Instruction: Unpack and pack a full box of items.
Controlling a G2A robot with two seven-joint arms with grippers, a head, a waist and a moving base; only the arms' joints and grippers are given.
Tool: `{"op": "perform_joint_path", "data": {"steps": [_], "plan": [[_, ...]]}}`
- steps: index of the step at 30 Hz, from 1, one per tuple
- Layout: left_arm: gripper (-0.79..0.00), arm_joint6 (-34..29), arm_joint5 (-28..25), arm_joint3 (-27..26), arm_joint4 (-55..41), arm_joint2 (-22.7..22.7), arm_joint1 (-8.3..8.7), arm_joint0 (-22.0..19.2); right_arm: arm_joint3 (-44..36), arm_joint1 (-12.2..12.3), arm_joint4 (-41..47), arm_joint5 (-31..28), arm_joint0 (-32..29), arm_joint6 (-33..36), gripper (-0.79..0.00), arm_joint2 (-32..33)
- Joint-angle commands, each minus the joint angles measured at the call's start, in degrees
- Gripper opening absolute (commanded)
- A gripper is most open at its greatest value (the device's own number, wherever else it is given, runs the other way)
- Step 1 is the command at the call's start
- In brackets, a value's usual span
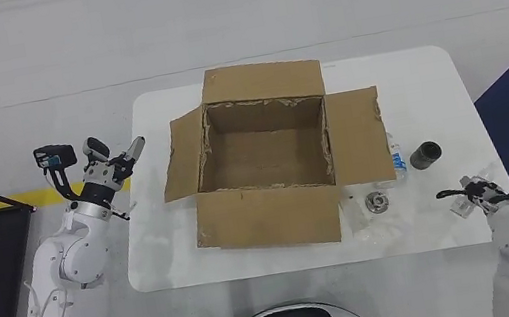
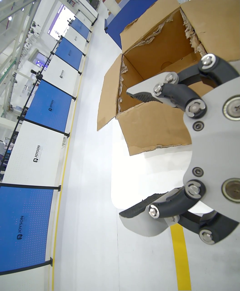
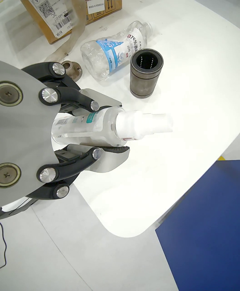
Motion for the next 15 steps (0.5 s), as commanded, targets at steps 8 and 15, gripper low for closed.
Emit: {"op": "perform_joint_path", "data": {"steps": [8,15], "plan": [[0.0,0.0,0.0,0.0,0.0,0.0,0.0,0.0,4.39,1.02,-3.59,-1.27,7.08,5.68,-0.785,-3.23],[0.0,0.0,0.0,0.0,0.0,0.0,0.0,0.0,11.38,1.78,-3.72,-1.47,12.04,9.73,-0.68,-3.47]]}}
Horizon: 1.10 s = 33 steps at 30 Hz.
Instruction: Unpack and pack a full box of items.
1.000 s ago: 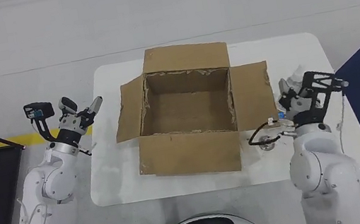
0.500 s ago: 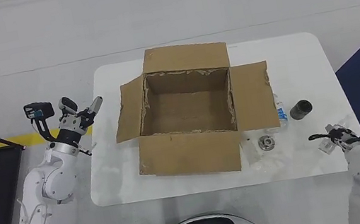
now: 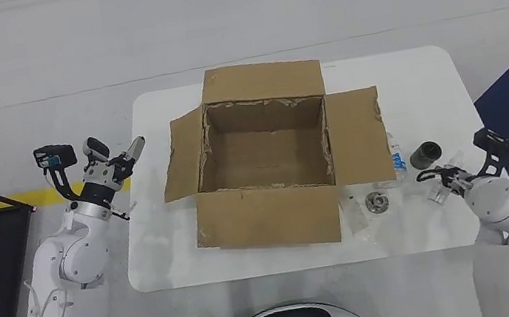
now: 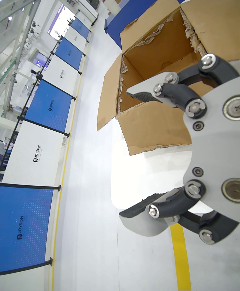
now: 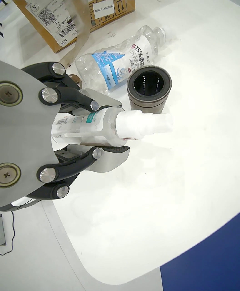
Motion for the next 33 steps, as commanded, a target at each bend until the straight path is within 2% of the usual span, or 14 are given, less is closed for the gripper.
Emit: {"op": "perform_joint_path", "data": {"steps": [1,11,16,22,27,31,33], "plan": [[0.0,0.0,0.0,0.0,0.0,0.0,0.0,0.0,2.72,0.25,-0.17,-0.24,1.6,1.03,-0.662,-0.13],[0.0,0.0,0.0,0.0,0.0,0.0,0.0,0.0,4.96,0.88,-0.6,0.38,2.59,3.43,-0.459,-0.62],[0.0,0.0,0.0,0.0,0.0,0.0,0.0,0.0,3.66,1.0,-0.21,0.68,1.45,3.51,-0.406,-0.92],[0.0,0.0,0.0,0.0,0.0,0.0,0.0,0.0,0.87,1.16,0.18,1.24,0.12,3.21,-0.394,-0.93],[0.0,0.0,0.0,0.0,0.0,0.0,0.0,0.0,-1.69,1.24,0.21,1.74,-1.48,3.42,-0.225,-1.26],[0.0,0.0,0.0,0.0,0.0,0.0,0.0,0.0,-3.11,1.34,-0.38,2.33,-2.23,4.0,-0.022,-1.63],[0.0,0.0,0.0,0.0,0.0,0.0,0.0,0.0,-3.82,1.39,-0.52,2.6,-2.72,4.06,0.0,-1.57]]}}
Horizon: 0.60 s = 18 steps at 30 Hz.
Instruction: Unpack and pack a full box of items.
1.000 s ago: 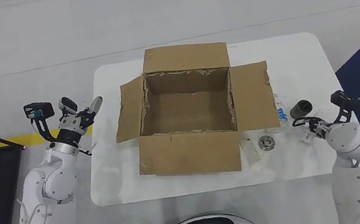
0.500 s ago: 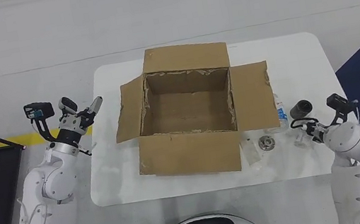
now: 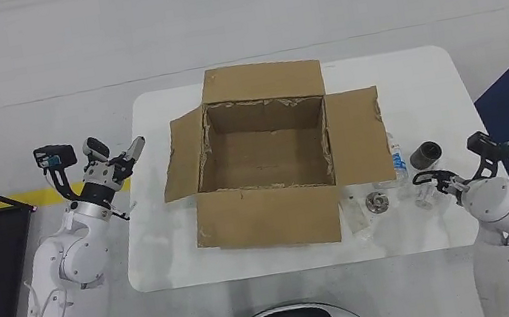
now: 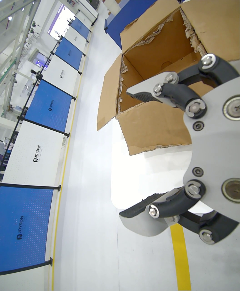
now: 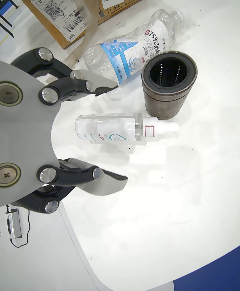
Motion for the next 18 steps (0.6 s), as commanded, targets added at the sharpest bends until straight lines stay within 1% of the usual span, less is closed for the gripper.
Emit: {"op": "perform_joint_path", "data": {"steps": [1,12,18], "plan": [[0.0,0.0,0.0,0.0,0.0,0.0,0.0,0.0,-0.54,0.05,-0.03,0.24,-0.42,0.06,0.0,0.07],[0.0,0.0,0.0,0.0,0.0,0.0,0.0,0.0,-1.76,0.35,-0.2,0.38,-1.56,0.07,0.0,-0.25],[0.0,0.0,0.0,0.0,0.0,0.0,0.0,0.0,0.6,0.71,-2.39,-1.34,-0.15,1.86,0.0,-2.59]]}}
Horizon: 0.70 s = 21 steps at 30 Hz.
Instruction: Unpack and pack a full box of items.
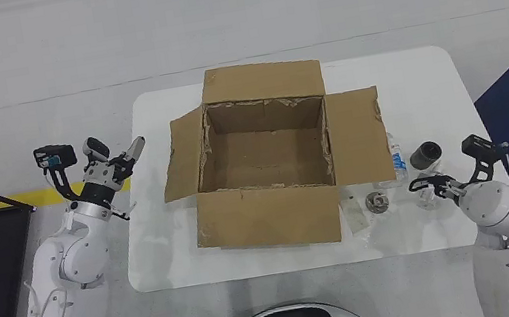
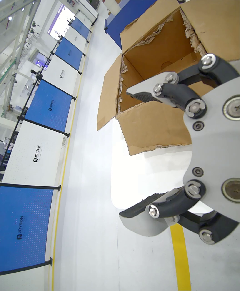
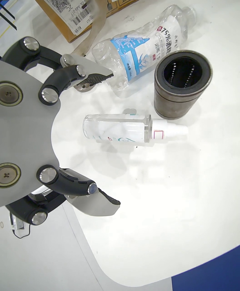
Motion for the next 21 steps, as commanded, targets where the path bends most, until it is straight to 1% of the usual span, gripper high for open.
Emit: {"op": "perform_joint_path", "data": {"steps": [1,4,5,6,7,9,10,14,16,19,21], "plan": [[0.0,0.0,0.0,0.0,0.0,0.0,0.0,0.0,1.14,0.12,-1.06,-0.12,0.87,0.52,0.0,-0.82],[0.0,0.0,0.0,0.0,0.0,0.0,0.0,0.0,2.49,0.35,-2.91,-0.46,2.02,1.44,-0.028,-1.6],[0.0,0.0,0.0,0.0,0.0,0.0,0.0,0.0,2.78,0.41,-3.25,-0.45,2.34,1.67,-0.083,-1.71],[0.0,0.0,0.0,0.0,0.0,0.0,0.0,0.0,3.04,0.47,-3.72,-0.41,2.56,1.91,-0.114,-1.8],[0.0,0.0,0.0,0.0,0.0,0.0,0.0,0.0,3.22,0.53,-4.11,-0.45,2.79,2.13,-0.172,-1.94],[0.0,0.0,0.0,0.0,0.0,0.0,0.0,0.0,3.4,0.59,-4.51,-0.34,3.02,2.43,-0.234,-2.2],[0.0,0.0,0.0,0.0,0.0,0.0,0.0,0.0,3.37,0.61,-4.82,-0.17,3.02,2.6,-0.277,-2.37],[0.0,0.0,0.0,0.0,0.0,0.0,0.0,0.0,4.54,0.78,-6.28,-0.54,3.58,3.79,-0.332,-3.25],[0.0,0.0,0.0,0.0,0.0,0.0,0.0,0.0,5.23,0.86,-6.99,-0.74,4.1,4.49,-0.382,-3.83],[0.0,0.0,0.0,0.0,0.0,0.0,0.0,0.0,6.14,0.97,-7.97,-0.95,4.79,5.23,-0.409,-4.45],[0.0,0.0,0.0,0.0,0.0,0.0,0.0,0.0,6.53,1.04,-8.08,-1.01,5.12,5.5,-0.474,-4.45]]}}
